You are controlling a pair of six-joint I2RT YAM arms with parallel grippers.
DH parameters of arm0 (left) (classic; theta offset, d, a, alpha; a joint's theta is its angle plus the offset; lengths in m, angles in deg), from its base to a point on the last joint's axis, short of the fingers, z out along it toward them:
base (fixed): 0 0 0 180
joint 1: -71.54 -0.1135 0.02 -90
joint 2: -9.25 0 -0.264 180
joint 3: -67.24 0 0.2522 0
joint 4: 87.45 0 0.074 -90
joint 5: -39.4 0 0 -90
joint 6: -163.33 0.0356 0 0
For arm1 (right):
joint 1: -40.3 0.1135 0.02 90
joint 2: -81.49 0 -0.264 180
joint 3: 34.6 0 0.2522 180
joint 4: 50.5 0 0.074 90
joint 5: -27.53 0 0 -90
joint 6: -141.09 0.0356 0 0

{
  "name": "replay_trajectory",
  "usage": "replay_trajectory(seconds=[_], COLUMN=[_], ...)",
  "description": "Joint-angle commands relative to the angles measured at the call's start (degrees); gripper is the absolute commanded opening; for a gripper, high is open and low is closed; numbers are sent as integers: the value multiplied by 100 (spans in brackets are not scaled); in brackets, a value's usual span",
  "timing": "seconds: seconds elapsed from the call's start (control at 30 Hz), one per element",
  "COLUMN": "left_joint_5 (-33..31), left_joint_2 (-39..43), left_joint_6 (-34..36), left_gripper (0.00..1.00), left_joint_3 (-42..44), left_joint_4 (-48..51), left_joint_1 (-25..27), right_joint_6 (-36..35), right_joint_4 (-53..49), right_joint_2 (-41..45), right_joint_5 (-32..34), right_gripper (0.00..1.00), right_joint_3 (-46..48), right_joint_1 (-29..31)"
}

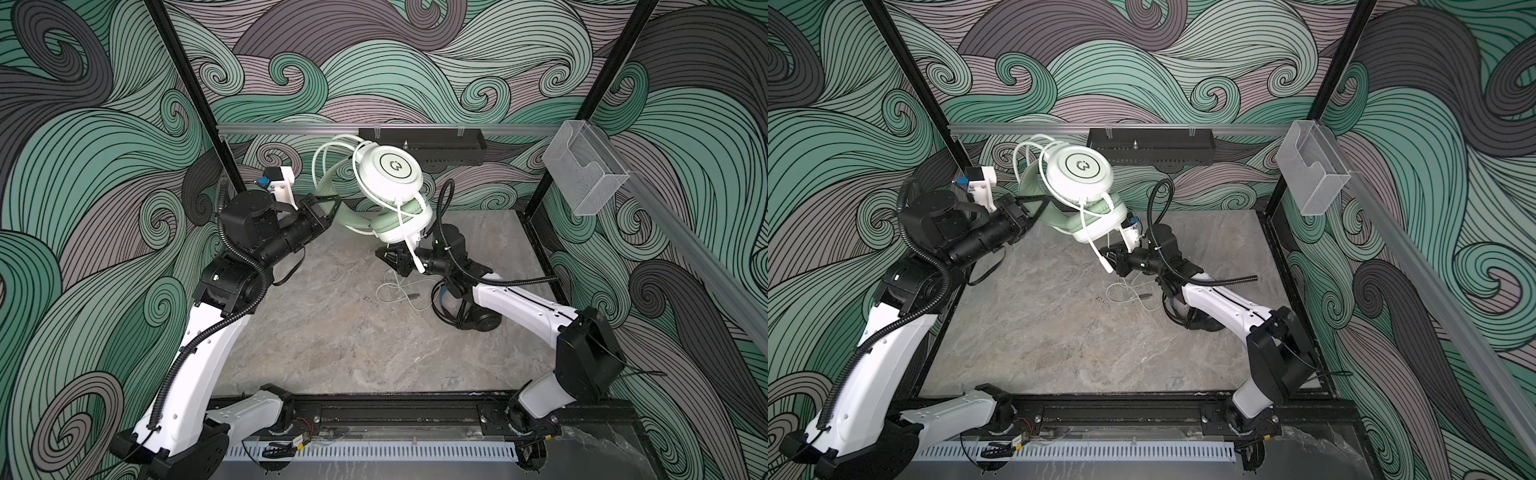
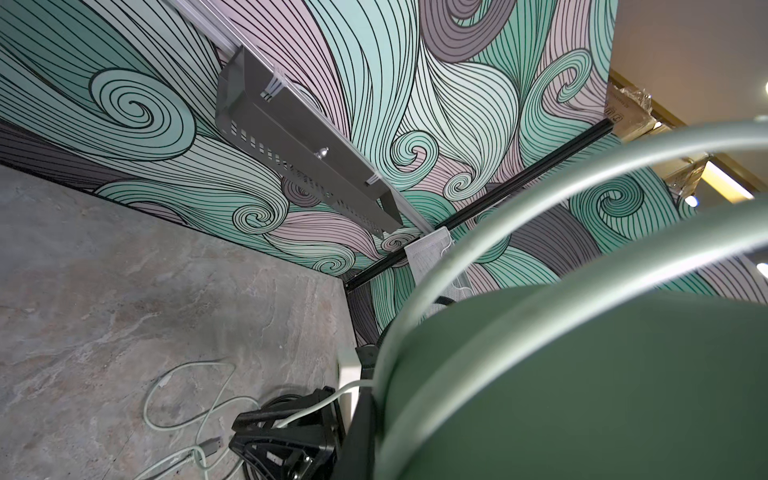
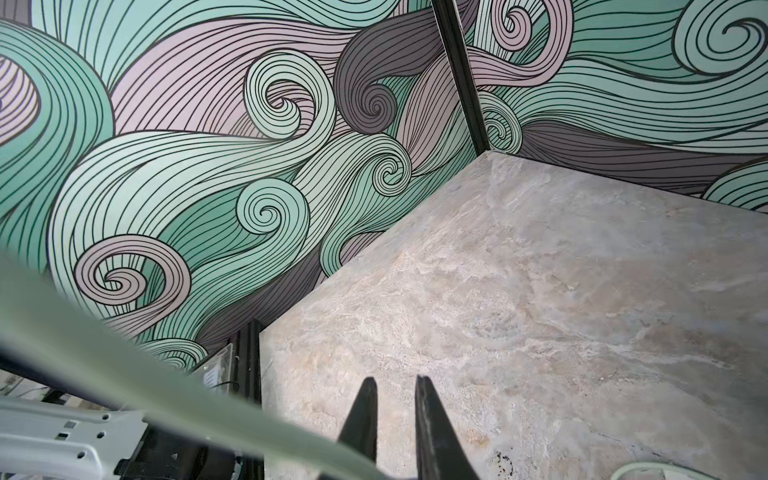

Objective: Wrap the headphones

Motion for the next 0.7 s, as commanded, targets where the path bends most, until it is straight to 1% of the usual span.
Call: replay_trajectory(seconds=[0.0, 0.13, 0.23, 0.3, 0.47, 0.57, 0.67], left_joint_5=[-190, -344, -665, -907, -1661, -2140, -2656], left_joint_2=[39, 35, 61, 28, -191, -332, -458], left_joint_6=[-493, -643, -861, -1012, -1028, -923, -938], left_gripper=[0, 0, 0, 0, 0, 0, 0], left_joint_3=[-155, -101, 29, 92, 104, 96, 134], left_joint_4=[-840, -940, -1020, -1079, -1177, -1105, -923], left_joint_1=[8, -8, -24, -56, -85, -120, -127], right_joint_6=[-41, -191, -438, -733, -1816, -2317, -2654], right_joint_4=[162, -45, -455, -889, -2265, -2936, -3562], right_joint_2=[-25, 5, 192, 356, 925, 1227, 1425], right_joint_5=[-38, -10, 198, 361, 1247, 1773, 2267], right_gripper=[12, 1, 0, 0, 0, 0, 0], right_joint_3=[126, 138, 138, 112, 8, -69, -258], right_joint_1=[-15, 4, 55, 153, 703, 1028, 1356])
